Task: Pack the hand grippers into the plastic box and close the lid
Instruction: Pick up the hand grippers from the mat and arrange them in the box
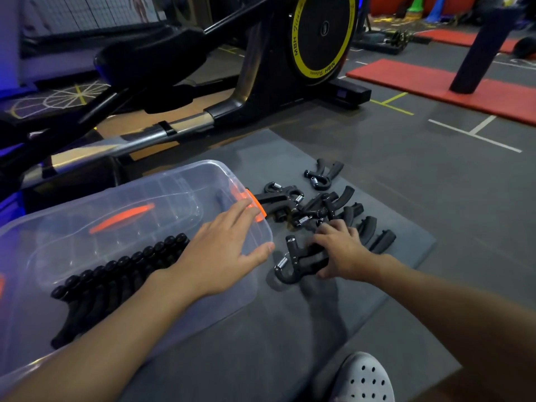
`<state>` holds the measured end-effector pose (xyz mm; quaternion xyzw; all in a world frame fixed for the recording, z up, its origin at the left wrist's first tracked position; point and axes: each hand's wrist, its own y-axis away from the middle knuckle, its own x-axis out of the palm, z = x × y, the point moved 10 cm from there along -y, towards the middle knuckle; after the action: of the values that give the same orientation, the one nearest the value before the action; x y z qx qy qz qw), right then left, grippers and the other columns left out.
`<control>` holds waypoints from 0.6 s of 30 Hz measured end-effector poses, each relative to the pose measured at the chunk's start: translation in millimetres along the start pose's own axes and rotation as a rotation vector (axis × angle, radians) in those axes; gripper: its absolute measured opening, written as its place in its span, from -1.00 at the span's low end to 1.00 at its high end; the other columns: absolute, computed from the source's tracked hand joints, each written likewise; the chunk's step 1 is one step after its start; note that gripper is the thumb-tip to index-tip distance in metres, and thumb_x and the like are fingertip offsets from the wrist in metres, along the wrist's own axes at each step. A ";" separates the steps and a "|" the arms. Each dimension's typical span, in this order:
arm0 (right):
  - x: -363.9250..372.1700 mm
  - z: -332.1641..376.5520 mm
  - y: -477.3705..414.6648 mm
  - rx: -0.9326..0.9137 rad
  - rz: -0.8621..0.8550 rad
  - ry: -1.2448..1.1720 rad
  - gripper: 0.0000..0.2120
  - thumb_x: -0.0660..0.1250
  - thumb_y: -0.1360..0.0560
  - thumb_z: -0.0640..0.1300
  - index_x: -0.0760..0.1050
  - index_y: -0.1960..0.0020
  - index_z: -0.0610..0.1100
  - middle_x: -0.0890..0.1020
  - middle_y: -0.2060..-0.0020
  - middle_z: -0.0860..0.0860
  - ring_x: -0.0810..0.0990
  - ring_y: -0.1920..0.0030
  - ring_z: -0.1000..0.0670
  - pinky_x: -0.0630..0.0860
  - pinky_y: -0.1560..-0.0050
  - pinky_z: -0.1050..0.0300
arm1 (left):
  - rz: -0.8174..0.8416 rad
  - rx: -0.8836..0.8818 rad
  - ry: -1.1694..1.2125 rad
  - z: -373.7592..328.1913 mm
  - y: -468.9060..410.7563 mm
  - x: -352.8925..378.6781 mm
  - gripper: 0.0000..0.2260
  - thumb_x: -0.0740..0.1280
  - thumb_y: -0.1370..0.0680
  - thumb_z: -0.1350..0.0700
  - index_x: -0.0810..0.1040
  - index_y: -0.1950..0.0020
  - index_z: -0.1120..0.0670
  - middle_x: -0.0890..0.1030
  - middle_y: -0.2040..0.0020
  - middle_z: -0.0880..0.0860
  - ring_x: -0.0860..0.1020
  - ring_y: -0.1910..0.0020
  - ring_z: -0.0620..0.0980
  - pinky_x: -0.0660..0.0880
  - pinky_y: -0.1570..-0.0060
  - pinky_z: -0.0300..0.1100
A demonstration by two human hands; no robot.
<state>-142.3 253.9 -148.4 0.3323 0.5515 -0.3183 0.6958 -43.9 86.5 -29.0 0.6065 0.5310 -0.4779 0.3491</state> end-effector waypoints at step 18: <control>-190.8 96.3 41.6 -0.287 -0.574 -0.268 -0.40 0.58 -0.21 -0.09 0.48 -0.19 -0.16 0.35 -0.07 0.02 0.42 -0.02 -0.06 0.48 0.00 0.10 | -0.387 -0.238 0.488 10.6 -33.7 -91.8 -0.72 0.31 -0.53 -0.18 0.64 0.03 0.00 0.66 0.11 -0.06 0.61 0.10 -0.10 0.56 0.00 -0.07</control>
<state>-91.2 214.1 59.6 0.0178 0.5651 -0.4610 0.6840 -77.1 54.7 57.9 0.5460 0.7562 -0.3108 0.1828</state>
